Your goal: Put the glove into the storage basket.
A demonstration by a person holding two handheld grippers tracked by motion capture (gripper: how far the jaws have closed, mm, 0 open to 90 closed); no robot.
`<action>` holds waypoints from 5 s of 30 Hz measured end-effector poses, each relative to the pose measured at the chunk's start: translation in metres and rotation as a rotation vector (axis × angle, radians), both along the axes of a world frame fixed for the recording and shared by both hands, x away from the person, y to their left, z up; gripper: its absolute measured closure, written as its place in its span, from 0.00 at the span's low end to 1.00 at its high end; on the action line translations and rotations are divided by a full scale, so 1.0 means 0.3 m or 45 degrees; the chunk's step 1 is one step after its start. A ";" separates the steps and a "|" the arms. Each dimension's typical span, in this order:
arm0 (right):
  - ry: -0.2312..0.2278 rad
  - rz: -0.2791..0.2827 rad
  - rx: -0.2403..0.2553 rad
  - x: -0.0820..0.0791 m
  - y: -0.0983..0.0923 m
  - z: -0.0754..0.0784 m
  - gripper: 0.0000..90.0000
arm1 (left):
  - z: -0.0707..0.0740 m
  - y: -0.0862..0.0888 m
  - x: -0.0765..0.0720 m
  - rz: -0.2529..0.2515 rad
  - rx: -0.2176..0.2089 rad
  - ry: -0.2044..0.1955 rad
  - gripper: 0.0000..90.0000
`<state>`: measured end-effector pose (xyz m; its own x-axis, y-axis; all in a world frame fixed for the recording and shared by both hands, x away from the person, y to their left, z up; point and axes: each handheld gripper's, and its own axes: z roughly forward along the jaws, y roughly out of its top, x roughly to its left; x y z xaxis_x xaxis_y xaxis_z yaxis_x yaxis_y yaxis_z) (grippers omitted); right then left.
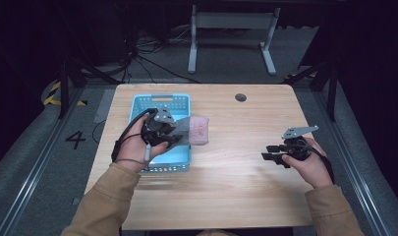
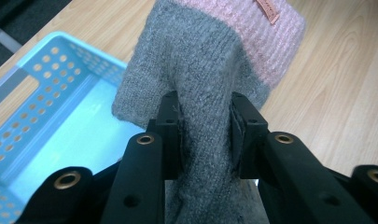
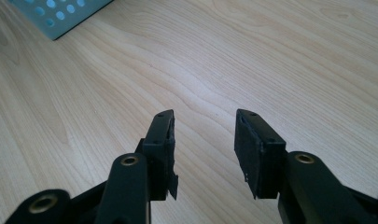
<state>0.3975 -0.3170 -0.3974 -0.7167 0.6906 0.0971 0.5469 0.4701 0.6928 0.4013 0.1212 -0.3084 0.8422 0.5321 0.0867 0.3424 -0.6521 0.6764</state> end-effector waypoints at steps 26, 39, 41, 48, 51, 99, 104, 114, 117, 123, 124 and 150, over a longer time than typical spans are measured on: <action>0.008 -0.075 0.008 -0.048 -0.057 -0.010 0.65 | -0.096 0.179 0.159 0.086 -0.021 0.044 0.77; 0.017 -0.070 0.023 -0.069 -0.051 -0.016 0.64 | -0.237 0.197 0.243 0.093 0.021 0.129 0.77; 0.012 -0.063 0.023 -0.069 -0.050 -0.015 0.64 | -0.250 0.194 0.253 0.088 0.030 0.143 0.77; 0.020 -0.058 0.020 -0.069 -0.046 -0.020 0.64 | -0.300 0.180 0.275 0.083 0.064 0.195 0.76; 0.015 -0.055 0.021 -0.068 -0.045 -0.020 0.64 | -0.309 0.176 0.281 0.083 0.085 0.205 0.76; 0.003 -0.044 0.025 -0.070 -0.032 -0.020 0.61 | -0.357 0.066 0.353 0.167 0.215 0.213 0.44; 0.002 -0.037 0.033 -0.068 -0.032 -0.017 0.60 | -0.337 0.083 0.352 0.196 0.166 0.174 0.41; -0.013 -0.014 0.031 -0.042 -0.013 -0.011 0.59 | -0.238 0.082 0.266 0.163 0.003 0.128 0.42; -0.010 0.001 0.024 -0.029 0.000 -0.008 0.59 | -0.201 0.079 0.215 0.133 -0.047 0.117 0.42; -0.003 0.026 0.015 -0.006 0.017 -0.015 0.59 | -0.153 0.069 0.114 0.079 -0.090 0.107 0.41; 0.000 0.030 0.009 -0.003 0.018 -0.016 0.59 | -0.148 0.066 0.095 0.073 -0.090 0.099 0.41; 0.030 -0.002 0.011 0.010 -0.017 -0.038 0.57 | -0.222 0.038 -0.169 0.038 -0.250 0.094 0.38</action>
